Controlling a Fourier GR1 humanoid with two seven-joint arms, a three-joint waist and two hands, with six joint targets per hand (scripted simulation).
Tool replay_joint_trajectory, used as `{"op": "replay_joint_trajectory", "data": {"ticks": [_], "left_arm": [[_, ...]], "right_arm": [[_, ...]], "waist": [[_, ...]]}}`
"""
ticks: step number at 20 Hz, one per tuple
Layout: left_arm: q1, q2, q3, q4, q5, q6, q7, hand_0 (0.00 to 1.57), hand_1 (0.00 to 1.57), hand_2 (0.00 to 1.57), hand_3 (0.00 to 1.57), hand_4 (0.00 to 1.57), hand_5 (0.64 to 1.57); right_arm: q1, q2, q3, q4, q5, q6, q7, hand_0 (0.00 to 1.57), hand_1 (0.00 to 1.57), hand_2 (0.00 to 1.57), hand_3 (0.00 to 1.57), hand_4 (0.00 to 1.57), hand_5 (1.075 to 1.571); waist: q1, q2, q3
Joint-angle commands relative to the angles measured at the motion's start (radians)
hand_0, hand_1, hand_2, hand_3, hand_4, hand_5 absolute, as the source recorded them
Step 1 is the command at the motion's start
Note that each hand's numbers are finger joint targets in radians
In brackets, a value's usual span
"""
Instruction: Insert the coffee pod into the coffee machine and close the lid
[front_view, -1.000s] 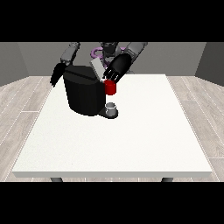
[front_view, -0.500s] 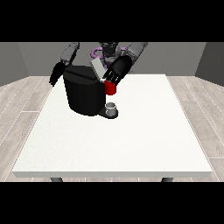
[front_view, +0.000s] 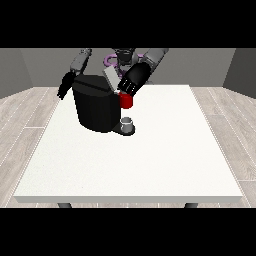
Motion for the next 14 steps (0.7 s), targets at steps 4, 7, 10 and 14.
{"op": "replay_joint_trajectory", "data": {"ticks": [4, 7, 10, 14], "left_arm": [[0.022, 0.022, -0.052, -0.007, -0.074, 0.062, -0.030, 1.21, 1.21, 1.22, 1.10, 0.00, 1.571], [-0.012, 0.046, -0.064, -0.001, -0.090, 0.032, -0.049, 1.16, 1.16, 1.19, 1.07, 0.00, 1.571], [0.016, -0.007, -0.068, 0.012, -0.103, 0.094, -0.029, 1.14, 1.14, 1.15, 1.00, 0.00, 1.571], [0.034, 0.048, -0.017, 0.043, -0.077, 0.116, -0.086, 1.11, 1.11, 1.13, 0.97, 0.00, 1.571]], "right_arm": [[0.018, 0.000, -0.003, -0.012, -0.008, 0.005, -0.009, 0.00, 0.00, 0.00, 0.00, 0.00, 1.571], [-0.027, -0.023, -0.020, -0.002, -0.011, 0.012, 0.007, 0.00, 0.00, 0.00, 0.00, 0.00, 1.571], [-0.031, 0.015, 0.020, -0.020, 0.028, -0.029, 0.062, 0.00, 0.00, 0.00, 0.00, 0.00, 1.571], [-0.005, -0.017, 0.019, -0.082, -0.001, 0.028, 0.063, 0.00, 0.00, 0.00, 0.00, 0.00, 1.571]], "waist": [[-0.014, 0.003, 0.0000], [-0.007, 0.029, 0.0001], [-0.009, 0.026, -0.0004], [-0.053, 0.043, -0.0006]]}}
